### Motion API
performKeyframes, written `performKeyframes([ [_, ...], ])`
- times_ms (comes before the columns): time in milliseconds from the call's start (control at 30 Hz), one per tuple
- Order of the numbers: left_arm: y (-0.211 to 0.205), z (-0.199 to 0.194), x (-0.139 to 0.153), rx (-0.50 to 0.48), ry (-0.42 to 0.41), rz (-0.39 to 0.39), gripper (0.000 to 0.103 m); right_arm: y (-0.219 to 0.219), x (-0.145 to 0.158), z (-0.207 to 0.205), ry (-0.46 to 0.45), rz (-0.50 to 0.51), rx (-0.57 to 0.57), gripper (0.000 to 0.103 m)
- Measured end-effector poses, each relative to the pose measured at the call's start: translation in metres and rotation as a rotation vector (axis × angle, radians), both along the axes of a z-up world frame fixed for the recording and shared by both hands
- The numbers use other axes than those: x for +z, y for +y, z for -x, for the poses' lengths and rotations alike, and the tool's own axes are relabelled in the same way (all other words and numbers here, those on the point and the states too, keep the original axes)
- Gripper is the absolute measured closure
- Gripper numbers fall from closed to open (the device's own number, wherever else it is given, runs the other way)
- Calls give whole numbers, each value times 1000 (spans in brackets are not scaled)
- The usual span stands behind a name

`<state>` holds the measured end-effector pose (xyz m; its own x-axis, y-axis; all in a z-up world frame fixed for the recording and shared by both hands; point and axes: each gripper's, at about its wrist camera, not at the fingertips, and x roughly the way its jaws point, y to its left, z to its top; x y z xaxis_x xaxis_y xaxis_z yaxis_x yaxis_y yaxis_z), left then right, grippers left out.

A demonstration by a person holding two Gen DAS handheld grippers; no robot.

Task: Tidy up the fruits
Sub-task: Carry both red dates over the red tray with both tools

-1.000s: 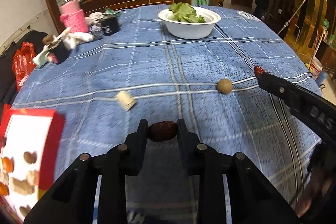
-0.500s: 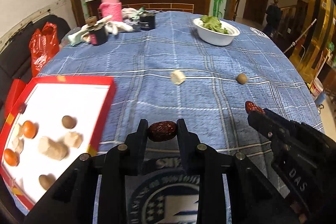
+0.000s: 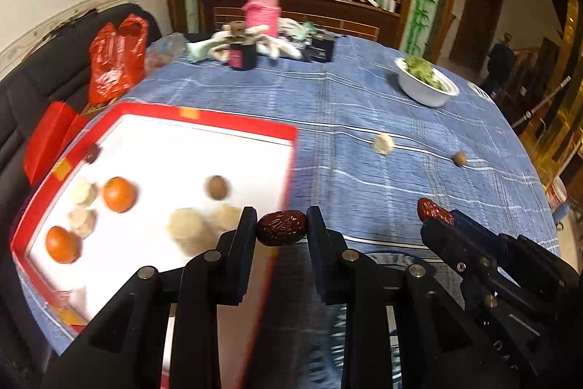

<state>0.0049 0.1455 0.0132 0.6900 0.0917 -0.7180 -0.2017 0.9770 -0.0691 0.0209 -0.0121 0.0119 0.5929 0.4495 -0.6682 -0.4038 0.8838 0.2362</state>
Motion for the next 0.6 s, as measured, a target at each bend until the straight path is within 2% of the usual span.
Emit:
performKeyframes([
  [600, 105, 26, -5, 216, -5, 6, 78, 96, 10, 12, -40, 4, 178, 82],
])
